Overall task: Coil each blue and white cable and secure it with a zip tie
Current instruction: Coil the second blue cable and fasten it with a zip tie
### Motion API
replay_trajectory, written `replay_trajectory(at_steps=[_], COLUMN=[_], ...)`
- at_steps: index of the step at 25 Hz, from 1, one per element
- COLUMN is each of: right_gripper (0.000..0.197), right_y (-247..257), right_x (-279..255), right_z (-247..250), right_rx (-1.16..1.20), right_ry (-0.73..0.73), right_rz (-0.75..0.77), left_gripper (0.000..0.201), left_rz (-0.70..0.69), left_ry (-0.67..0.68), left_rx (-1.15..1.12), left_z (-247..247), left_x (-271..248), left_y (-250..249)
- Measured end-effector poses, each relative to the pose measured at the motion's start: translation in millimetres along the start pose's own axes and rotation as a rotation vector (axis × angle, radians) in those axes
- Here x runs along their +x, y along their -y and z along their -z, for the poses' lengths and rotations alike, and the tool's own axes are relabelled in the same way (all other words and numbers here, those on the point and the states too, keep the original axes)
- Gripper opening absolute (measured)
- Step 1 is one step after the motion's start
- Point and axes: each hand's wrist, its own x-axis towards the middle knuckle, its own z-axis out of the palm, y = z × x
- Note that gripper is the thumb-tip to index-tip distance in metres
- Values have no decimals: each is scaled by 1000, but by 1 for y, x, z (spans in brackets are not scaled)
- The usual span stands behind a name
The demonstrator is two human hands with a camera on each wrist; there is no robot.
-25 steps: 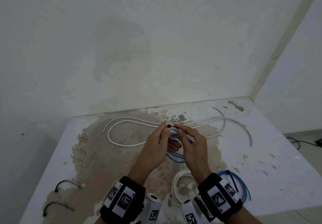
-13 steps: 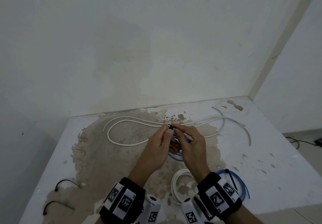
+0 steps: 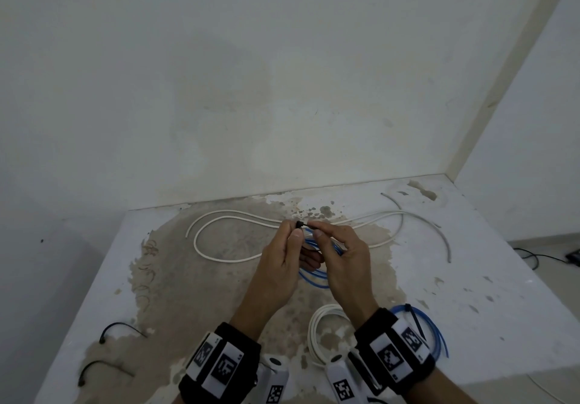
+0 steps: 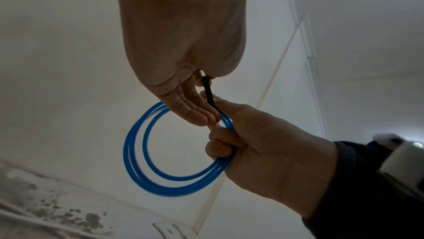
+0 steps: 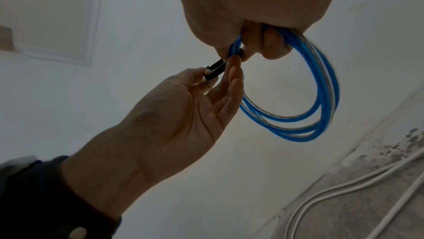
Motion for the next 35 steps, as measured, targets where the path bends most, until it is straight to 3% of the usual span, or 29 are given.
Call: replay_trajectory(at_steps=[11, 18, 21, 23, 26, 29, 33, 35], right_gripper=[24, 20, 24, 27, 26, 26, 24, 23], right_y=[-1, 10, 6, 4, 5, 2, -1, 0], right_x=[-11, -4, -2, 2, 6, 8, 10, 10], right_z=[2, 14, 21, 21, 22, 22, 18, 15], right_rx=[17, 255, 329, 425, 460, 494, 562, 586], right_ry=[14, 73, 81, 87, 107, 97, 102, 126], right_rz=[-13, -328, -441, -511, -534, -556, -577, -592], left_gripper=[27, 21, 22, 35, 39, 34, 35, 35], left_rz=[173, 156, -61, -257, -377, -409, -305, -303], left_ry=[157, 112, 14, -102, -126, -199, -36, -70], left_rx=[88, -43, 344, 664, 870, 842, 401, 350], left_z=[3, -1, 6, 10, 9, 13, 12, 10], left_x=[5, 2, 0, 1, 1, 4, 4, 5], left_y=[-7, -9, -3, 5, 14, 18, 13, 10])
